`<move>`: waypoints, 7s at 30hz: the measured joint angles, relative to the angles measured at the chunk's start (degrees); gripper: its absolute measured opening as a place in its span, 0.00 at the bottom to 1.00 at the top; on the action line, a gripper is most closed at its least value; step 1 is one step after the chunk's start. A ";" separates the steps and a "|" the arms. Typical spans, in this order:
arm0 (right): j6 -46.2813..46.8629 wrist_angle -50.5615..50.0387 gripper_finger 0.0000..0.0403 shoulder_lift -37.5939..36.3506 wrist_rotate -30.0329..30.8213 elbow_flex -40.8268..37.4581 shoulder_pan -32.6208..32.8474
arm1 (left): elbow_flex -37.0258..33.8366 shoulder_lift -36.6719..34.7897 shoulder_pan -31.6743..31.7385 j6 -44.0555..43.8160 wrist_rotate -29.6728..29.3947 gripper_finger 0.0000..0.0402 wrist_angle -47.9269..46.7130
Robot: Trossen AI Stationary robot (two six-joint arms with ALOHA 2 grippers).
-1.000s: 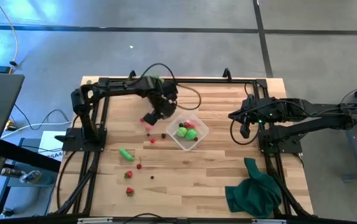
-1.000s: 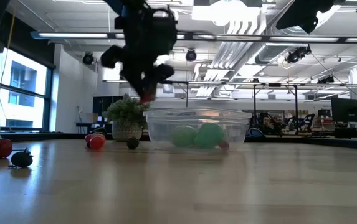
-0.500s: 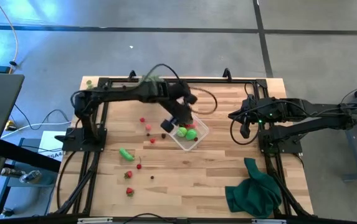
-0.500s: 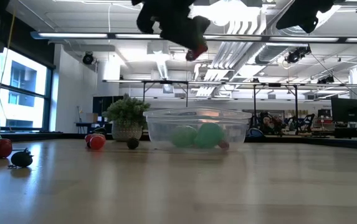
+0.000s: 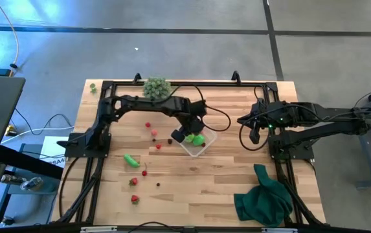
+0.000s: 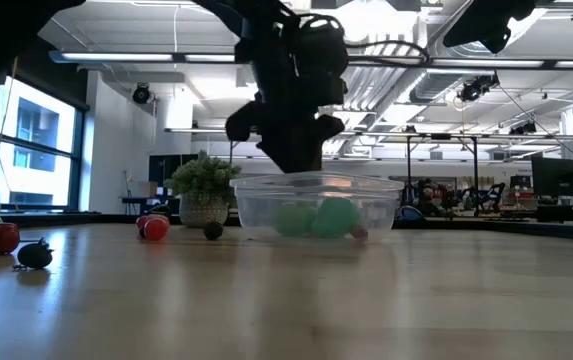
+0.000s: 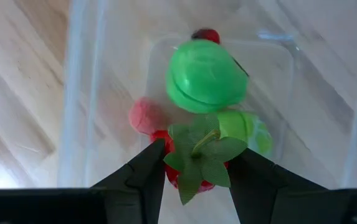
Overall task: Pick and placing Produce into tupperware
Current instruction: Put the red strawberry into the transparent bin, then put the red cherry into the transparent bin
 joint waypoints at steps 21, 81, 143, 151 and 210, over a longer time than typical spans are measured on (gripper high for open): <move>0.01 0.00 0.06 0.02 0.00 0.00 0.00 | 0.05 0.73 0.00 0.14 0.04 0.36 -0.65; 0.00 -0.01 0.06 0.01 0.00 0.00 0.00 | -16.71 -25.33 9.81 -8.41 -2.33 0.57 -22.38; 0.01 0.00 0.06 0.00 -0.02 0.00 0.02 | -54.06 -32.10 17.29 3.63 -4.01 0.36 13.63; 0.00 0.00 0.06 0.02 -0.02 0.00 0.00 | -54.06 -32.10 17.29 3.61 -4.01 0.36 13.10; -0.01 0.00 0.06 0.02 -0.02 0.00 0.01 | -30.55 -32.26 17.27 -4.70 8.54 0.27 5.09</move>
